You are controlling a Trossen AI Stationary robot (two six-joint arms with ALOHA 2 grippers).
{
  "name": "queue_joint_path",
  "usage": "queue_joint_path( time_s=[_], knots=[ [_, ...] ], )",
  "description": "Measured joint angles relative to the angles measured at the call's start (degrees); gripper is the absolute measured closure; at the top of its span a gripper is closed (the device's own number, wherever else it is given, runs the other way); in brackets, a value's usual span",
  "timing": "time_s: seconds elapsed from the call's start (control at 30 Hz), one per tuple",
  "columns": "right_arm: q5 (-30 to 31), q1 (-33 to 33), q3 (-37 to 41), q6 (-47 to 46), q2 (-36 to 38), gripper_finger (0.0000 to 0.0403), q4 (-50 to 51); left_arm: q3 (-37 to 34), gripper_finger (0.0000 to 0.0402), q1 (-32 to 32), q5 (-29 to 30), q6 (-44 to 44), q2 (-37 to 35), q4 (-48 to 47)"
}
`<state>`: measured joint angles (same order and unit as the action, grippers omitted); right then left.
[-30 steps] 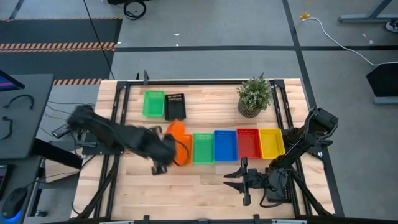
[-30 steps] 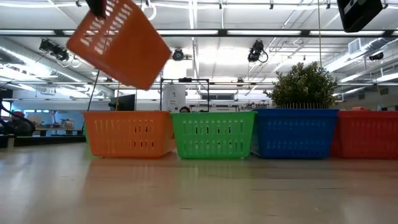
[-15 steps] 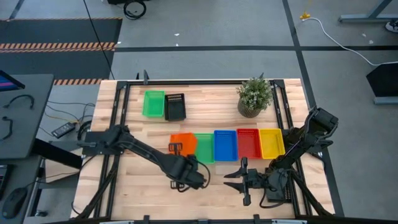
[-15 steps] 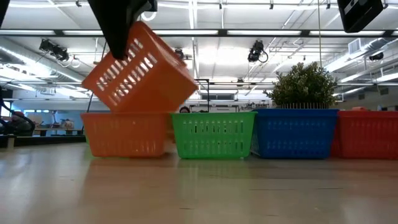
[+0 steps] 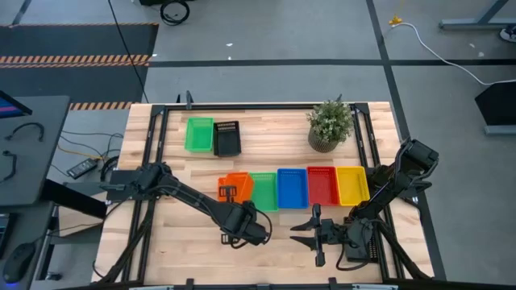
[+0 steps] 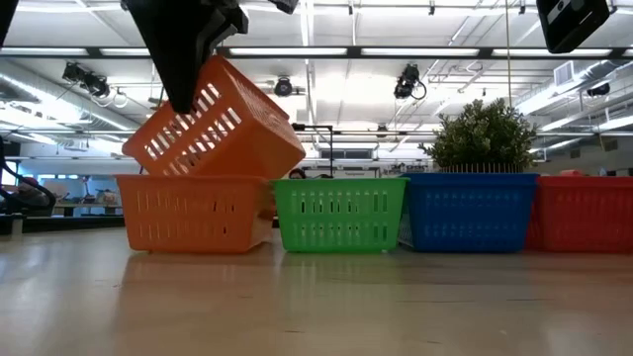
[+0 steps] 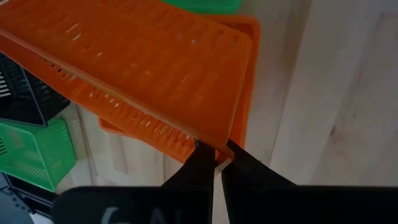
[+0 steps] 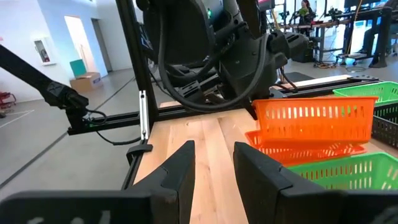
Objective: Stack baskets by color
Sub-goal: Stack the top orange bin on top of the bottom orange bin
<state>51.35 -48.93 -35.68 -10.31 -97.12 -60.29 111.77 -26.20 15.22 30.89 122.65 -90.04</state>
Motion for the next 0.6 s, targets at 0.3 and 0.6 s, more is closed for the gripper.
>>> queue_joint_path(
  time_s=[0.3, 0.6],
  knots=[
    [0.00, 0.00, 0.00, 0.00, 0.00, 0.0287, 0.08, 0.07, 0.0387, -0.01, 0.91, 3.33, 0.00, 0.02],
    [0.00, 0.00, 0.00, -0.02, 0.00, 0.0287, 0.08, 0.07, 0.0387, 2.28, 0.25, 6.03, 0.00, 0.02]
  ],
)
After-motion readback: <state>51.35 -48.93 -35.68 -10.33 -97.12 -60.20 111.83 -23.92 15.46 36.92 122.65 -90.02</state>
